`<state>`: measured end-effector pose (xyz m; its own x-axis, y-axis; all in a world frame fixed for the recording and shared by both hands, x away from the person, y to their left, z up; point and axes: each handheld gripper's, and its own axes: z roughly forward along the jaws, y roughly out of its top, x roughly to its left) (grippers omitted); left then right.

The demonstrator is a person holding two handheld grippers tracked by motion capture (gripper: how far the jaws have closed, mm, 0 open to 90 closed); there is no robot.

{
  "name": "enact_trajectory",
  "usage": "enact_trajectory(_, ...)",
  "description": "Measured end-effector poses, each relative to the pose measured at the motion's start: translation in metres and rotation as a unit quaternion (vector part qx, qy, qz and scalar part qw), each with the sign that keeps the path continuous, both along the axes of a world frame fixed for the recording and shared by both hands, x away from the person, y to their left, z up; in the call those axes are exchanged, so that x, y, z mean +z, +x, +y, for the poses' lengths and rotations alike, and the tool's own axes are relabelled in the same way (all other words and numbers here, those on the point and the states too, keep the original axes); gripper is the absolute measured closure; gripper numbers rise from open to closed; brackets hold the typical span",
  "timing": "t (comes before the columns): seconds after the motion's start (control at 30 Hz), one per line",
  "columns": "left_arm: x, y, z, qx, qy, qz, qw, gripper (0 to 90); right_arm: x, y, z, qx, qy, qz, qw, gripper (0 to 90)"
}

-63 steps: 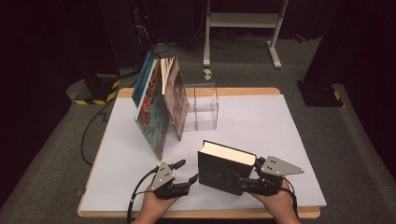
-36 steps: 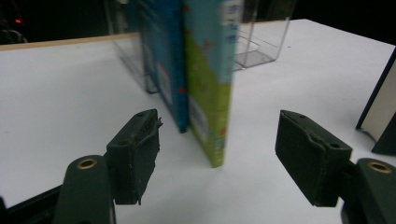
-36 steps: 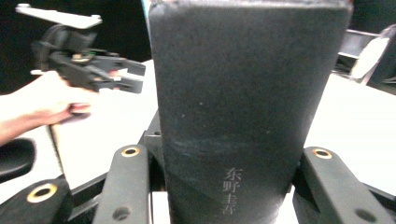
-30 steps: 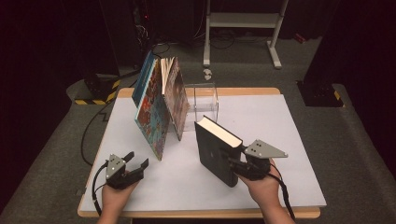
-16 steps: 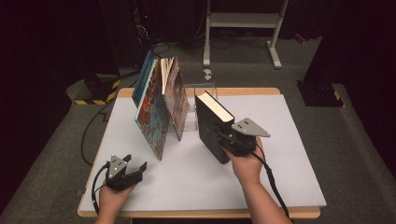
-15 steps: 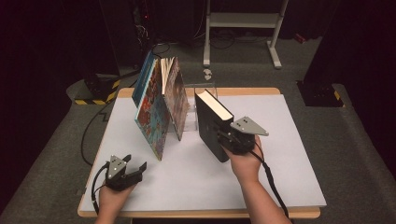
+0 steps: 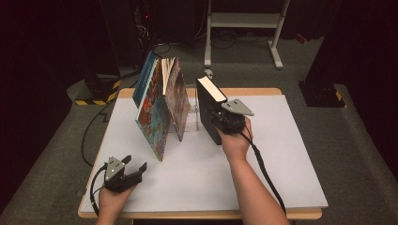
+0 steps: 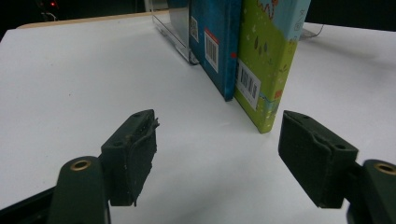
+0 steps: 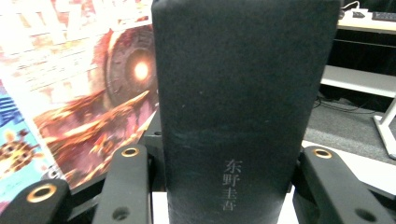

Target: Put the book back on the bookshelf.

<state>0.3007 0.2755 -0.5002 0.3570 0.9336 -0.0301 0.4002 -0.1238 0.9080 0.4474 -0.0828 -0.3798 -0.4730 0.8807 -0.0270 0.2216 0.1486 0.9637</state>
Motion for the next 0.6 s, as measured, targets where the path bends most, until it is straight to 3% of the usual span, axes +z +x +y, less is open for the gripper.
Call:
enact_trajectory(0.3,-0.001,-0.001,0.000,-0.001,-0.007,0.003,1.0000,27.8,-0.007,0.033,0.017,-0.021,-0.005,-0.007,0.9998,53.9)
enact_trajectory(0.6,-0.001,0.000,-0.001,-0.004,-0.007,0.005,1.0000,27.8,-0.010,0.057,0.025,-0.036,0.007,-0.007,0.9993,53.8)
